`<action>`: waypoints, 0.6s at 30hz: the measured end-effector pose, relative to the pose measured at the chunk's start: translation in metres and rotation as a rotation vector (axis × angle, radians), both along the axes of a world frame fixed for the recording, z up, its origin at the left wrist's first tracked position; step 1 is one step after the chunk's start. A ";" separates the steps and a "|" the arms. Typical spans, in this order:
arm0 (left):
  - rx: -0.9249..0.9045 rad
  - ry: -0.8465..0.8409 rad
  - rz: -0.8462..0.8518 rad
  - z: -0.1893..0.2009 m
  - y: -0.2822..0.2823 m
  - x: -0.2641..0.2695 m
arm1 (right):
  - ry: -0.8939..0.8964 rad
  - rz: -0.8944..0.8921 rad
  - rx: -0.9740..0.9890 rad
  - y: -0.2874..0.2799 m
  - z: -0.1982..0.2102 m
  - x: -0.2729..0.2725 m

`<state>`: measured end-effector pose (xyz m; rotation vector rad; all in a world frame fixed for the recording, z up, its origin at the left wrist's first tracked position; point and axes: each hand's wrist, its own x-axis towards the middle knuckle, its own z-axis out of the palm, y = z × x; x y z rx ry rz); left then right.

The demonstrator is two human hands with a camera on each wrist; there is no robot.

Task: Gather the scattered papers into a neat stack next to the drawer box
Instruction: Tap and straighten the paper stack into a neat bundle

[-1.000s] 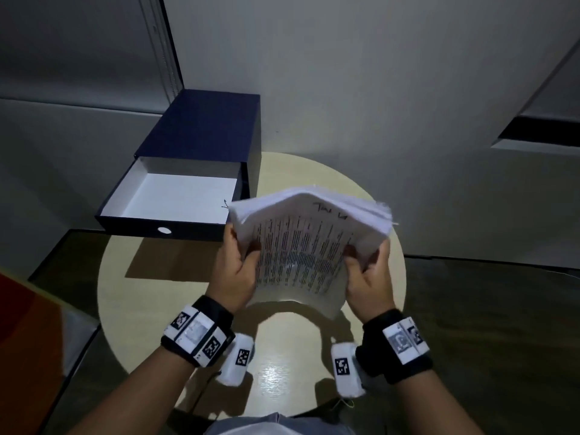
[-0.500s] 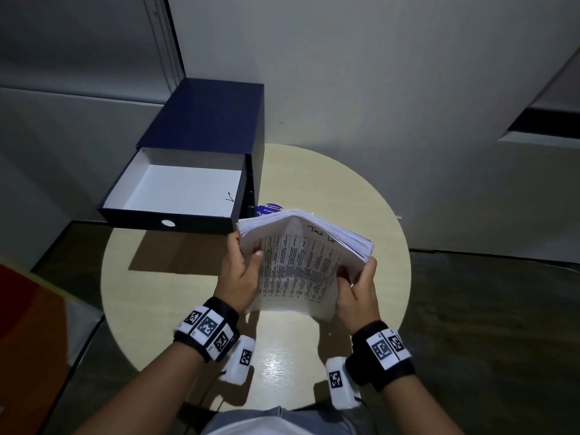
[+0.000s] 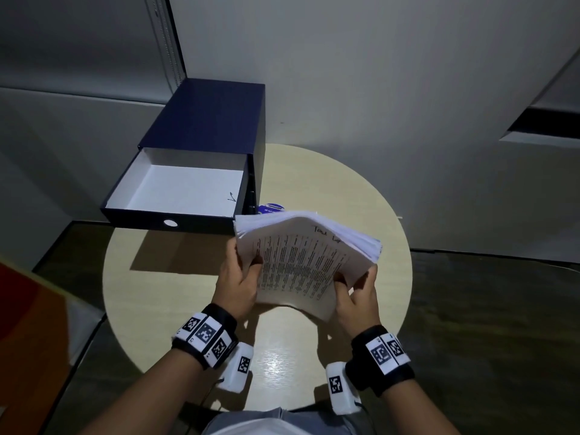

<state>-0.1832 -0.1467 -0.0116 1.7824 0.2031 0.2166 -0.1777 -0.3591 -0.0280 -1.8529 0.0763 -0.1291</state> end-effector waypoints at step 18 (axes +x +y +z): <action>0.012 0.102 -0.001 -0.018 0.006 0.001 | 0.069 0.011 -0.008 0.006 -0.010 0.000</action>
